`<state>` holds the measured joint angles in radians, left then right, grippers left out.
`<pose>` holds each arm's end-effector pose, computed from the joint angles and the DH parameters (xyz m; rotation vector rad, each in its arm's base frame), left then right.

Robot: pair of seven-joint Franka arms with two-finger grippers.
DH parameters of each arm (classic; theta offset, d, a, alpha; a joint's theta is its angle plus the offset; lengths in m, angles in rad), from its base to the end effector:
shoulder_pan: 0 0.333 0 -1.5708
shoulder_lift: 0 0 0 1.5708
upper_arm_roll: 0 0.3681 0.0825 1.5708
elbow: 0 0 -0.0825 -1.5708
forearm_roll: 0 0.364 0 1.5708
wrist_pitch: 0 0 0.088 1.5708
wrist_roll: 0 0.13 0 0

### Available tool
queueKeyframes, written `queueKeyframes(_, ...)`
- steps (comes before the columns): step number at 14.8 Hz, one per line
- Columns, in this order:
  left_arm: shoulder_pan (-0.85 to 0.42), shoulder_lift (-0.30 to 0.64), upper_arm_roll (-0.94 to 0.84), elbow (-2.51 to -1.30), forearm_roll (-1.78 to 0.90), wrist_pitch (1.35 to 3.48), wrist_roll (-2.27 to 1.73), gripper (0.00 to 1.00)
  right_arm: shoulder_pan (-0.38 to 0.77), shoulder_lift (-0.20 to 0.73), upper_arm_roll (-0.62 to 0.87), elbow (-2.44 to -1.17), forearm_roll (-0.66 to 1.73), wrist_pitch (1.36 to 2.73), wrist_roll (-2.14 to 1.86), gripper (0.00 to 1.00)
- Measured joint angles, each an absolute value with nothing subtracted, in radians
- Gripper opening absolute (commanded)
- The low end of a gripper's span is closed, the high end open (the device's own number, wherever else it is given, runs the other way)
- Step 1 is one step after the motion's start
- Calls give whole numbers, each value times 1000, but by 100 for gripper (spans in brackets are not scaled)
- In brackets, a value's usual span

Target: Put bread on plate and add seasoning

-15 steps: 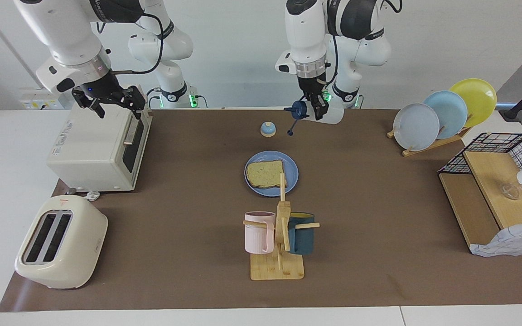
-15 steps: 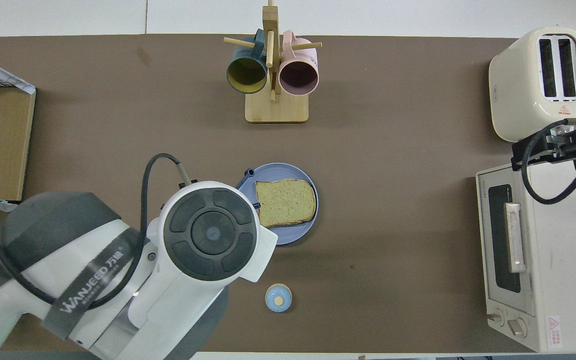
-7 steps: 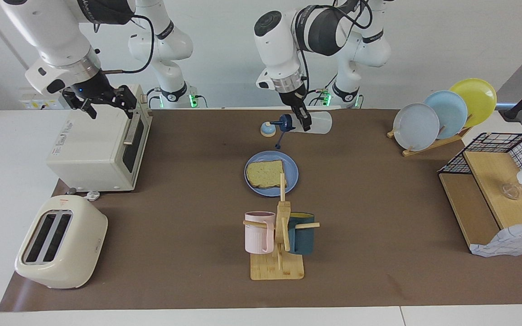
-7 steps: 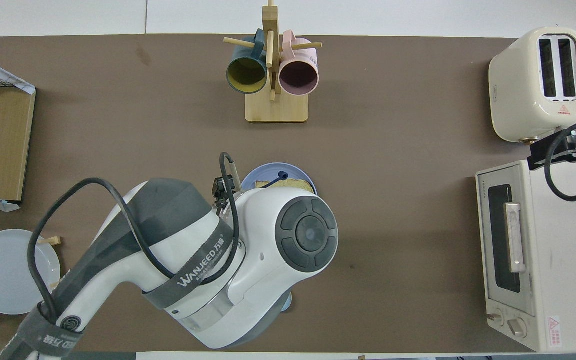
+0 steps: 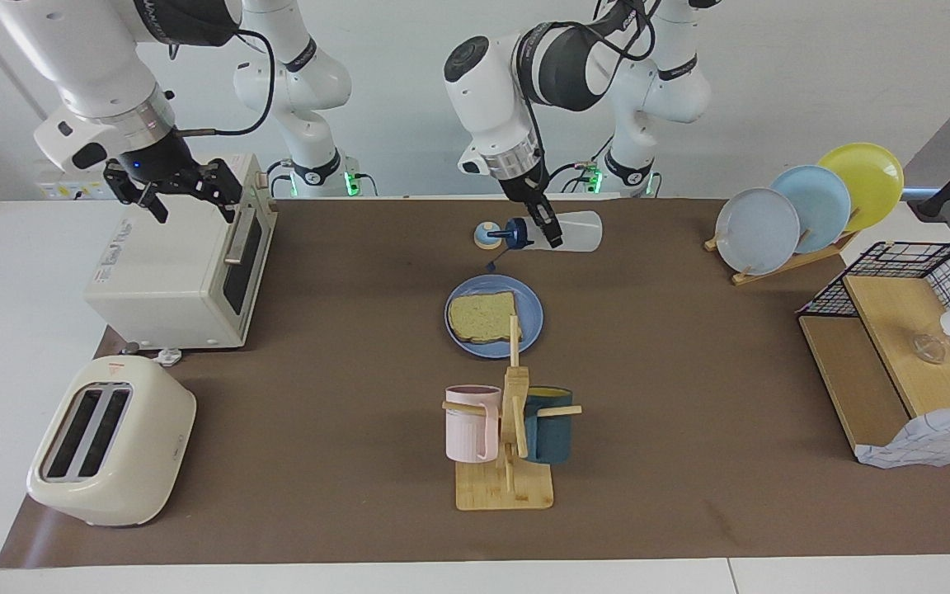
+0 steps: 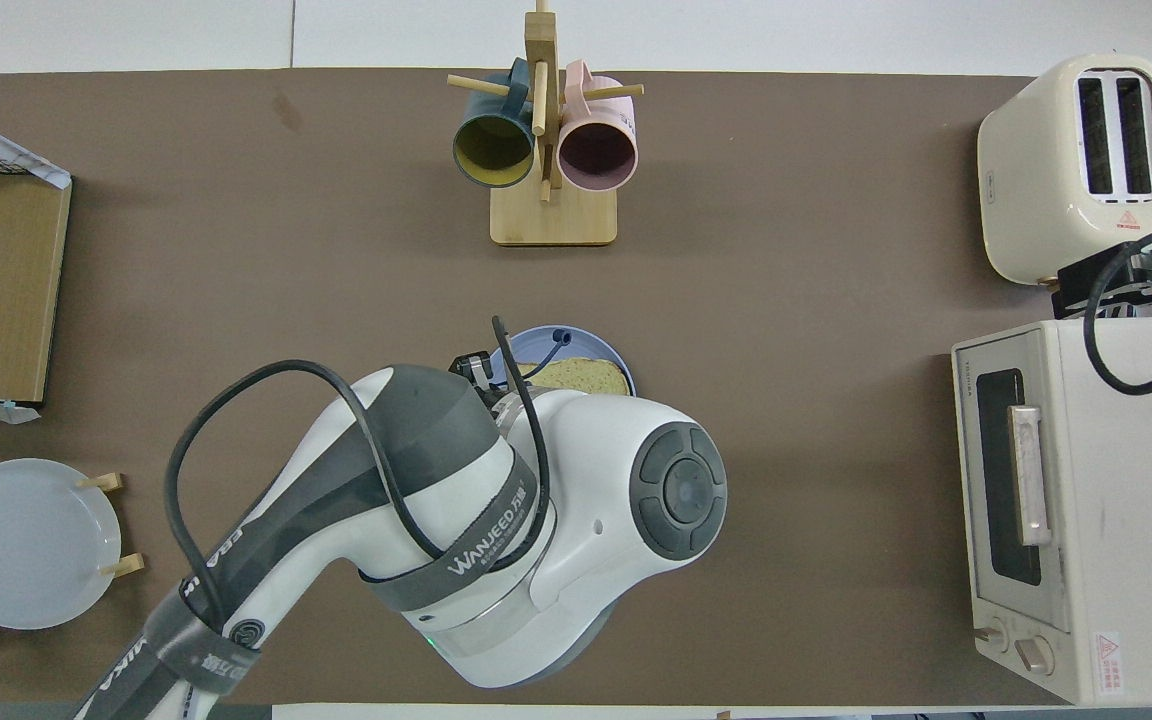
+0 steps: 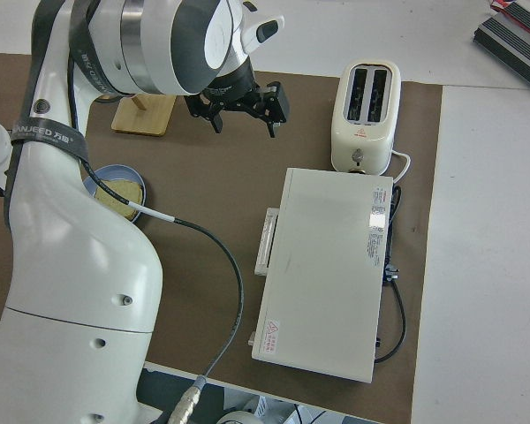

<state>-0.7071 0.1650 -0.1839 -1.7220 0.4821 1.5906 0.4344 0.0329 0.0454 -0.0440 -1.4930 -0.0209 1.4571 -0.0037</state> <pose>0.4058 -0.3966 0.5113 -2.0044 1.7046 0.2402 0.5373 -0.0082 0.6546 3.1167 -0.0140 -0.1270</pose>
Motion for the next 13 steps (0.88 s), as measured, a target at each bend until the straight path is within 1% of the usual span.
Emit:
queueKeyframes(7, -745, 216, -184, -1749, 561, 1589, 388, 24, 25, 34, -48, -1503, -21, 1466, -4, 100)
queueKeyframes(11, -797, 291, -184, -1761, 623, 1562, 318, 23, 25, 33, -48, -1506, -21, 1466, -4, 100)
queueKeyframes(13, -802, 310, -184, -1762, 656, 1539, 314, 22, 25, 33, -48, -1506, -21, 1466, -4, 100)
